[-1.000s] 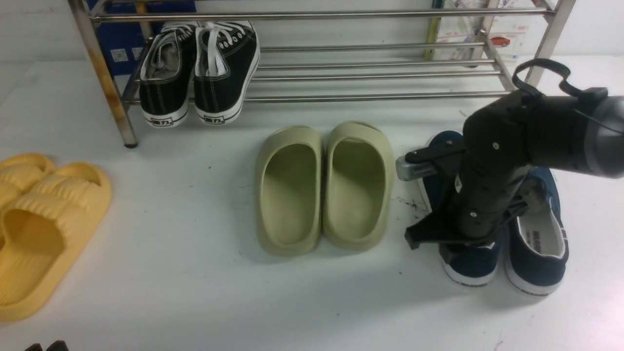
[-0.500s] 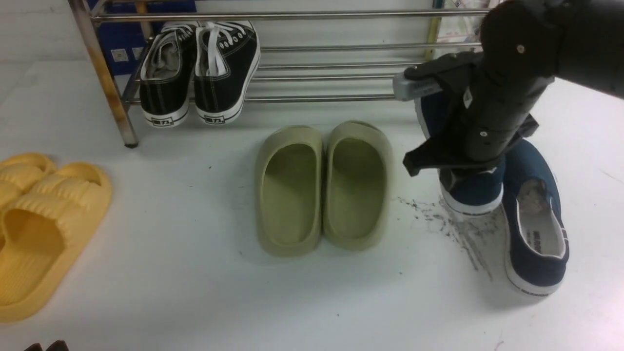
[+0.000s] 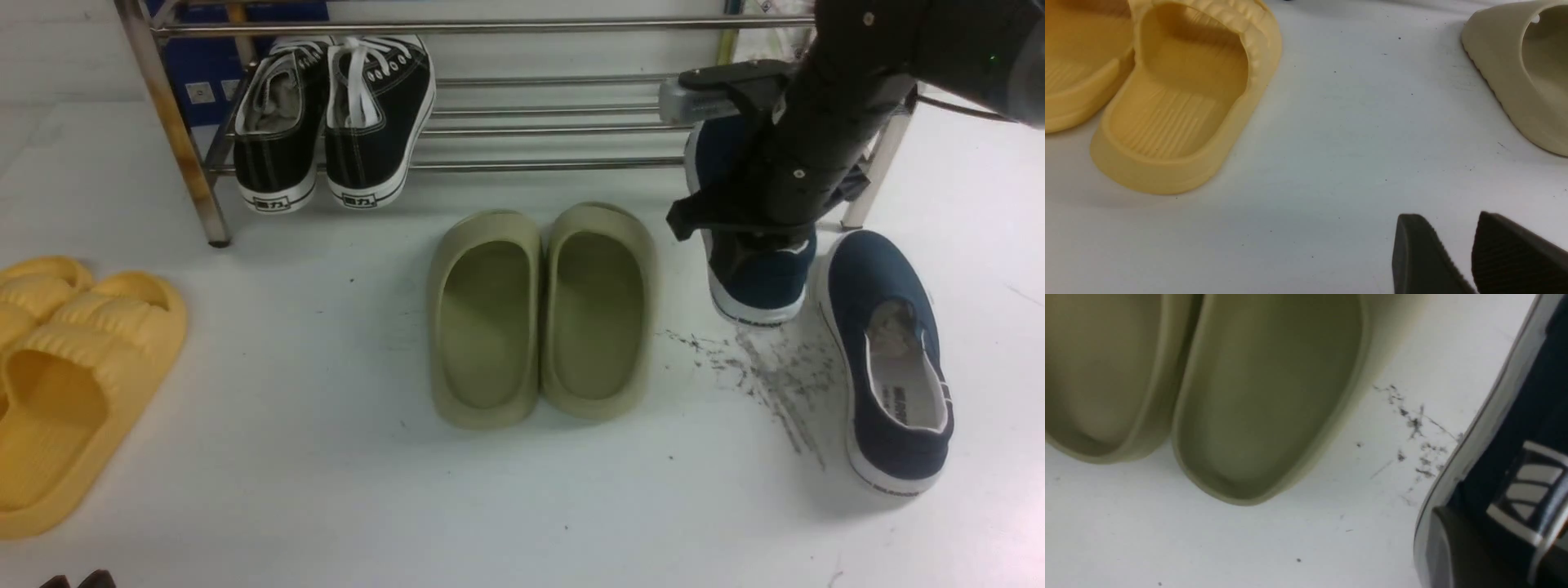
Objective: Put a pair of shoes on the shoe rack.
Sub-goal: Use the right arm to put a shoe into the shoe rack
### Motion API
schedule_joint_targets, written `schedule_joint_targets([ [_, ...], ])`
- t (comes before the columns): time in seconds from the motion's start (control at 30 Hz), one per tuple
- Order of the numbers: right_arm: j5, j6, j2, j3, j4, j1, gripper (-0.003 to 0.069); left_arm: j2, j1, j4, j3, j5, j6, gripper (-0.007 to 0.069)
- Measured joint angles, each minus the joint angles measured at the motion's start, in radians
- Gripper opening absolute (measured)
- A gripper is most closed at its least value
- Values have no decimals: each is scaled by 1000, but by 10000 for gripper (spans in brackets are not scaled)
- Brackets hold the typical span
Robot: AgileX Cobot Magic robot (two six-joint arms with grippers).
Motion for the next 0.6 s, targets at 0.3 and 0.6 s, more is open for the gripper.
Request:
schedule_joint_targets([
  [0.3,-88,-61,46,-11,55,-49,46,0,0,0,0,0,0,223],
  [0.6,-60,-89,155,-162,64,-64,46,0,0,0,0,0,0,234],
])
